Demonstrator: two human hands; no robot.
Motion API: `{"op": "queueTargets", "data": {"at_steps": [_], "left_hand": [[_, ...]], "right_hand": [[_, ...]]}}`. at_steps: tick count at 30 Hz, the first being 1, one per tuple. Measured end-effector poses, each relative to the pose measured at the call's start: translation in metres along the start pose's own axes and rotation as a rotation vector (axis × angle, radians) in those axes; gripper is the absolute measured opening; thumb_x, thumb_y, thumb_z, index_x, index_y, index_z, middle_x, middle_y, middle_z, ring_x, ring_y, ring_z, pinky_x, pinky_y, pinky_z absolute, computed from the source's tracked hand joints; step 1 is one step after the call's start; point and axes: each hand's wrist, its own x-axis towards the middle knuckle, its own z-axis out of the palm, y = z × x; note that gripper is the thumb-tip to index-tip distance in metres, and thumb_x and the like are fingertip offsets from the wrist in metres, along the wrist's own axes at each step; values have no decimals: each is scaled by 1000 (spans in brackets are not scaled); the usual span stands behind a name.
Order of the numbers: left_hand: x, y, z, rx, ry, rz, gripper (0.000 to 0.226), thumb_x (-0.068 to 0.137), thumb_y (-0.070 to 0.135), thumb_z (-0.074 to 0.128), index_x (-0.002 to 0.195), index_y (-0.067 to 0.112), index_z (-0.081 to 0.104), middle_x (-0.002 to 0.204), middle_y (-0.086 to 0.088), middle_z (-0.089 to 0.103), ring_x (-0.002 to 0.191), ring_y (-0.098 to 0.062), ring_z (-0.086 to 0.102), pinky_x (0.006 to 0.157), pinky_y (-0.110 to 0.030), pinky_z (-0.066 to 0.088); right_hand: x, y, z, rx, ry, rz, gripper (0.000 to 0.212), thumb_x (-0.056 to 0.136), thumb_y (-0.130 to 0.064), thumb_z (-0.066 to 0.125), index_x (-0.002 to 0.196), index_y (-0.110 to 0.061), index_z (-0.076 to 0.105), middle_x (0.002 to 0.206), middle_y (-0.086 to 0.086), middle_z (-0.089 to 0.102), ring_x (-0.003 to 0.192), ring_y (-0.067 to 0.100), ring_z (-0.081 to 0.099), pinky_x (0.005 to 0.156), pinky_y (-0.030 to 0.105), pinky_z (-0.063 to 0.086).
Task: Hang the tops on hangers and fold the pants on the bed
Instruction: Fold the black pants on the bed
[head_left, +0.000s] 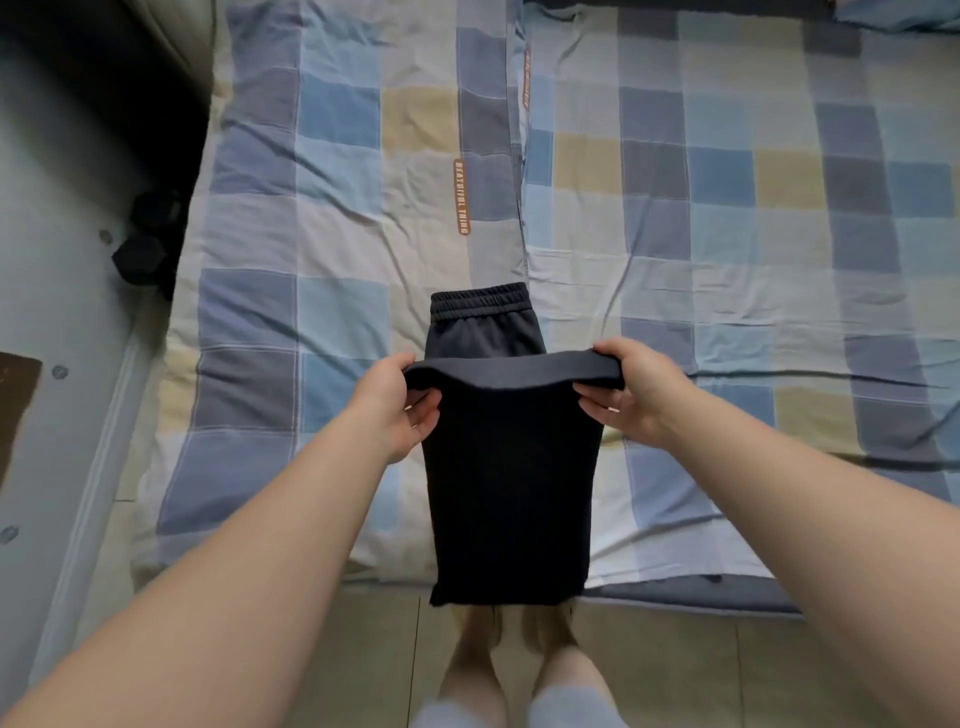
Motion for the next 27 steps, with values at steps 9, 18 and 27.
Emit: {"op": "queueTargets", "data": {"at_steps": [9, 18, 27], "left_hand": [[140, 44, 46, 115, -24, 97, 31, 102, 49, 47, 115, 25, 62, 100, 0, 70, 93, -17, 68, 70, -32, 46], [186, -32, 37, 448, 25, 245, 36, 99, 57, 49, 120, 31, 62, 120, 9, 67, 100, -15, 68, 79, -37, 55], [161, -136, -5, 851, 186, 639, 41, 92, 39, 68, 131, 30, 61, 138, 13, 53, 122, -4, 51, 103, -22, 37]], "right_hand": [[156, -41, 43, -74, -27, -5, 17, 96, -34, 61, 105, -20, 57, 102, 6, 67, 83, 23, 73, 66, 36, 55], [219, 31, 27, -204, -117, 82, 41, 96, -46, 59, 132, -26, 56, 127, -2, 64, 120, 23, 59, 92, 45, 51], [198, 127, -29, -370, -36, -23, 41, 93, -34, 67, 132, -26, 60, 116, -8, 66, 99, 7, 61, 83, 33, 46]]}}
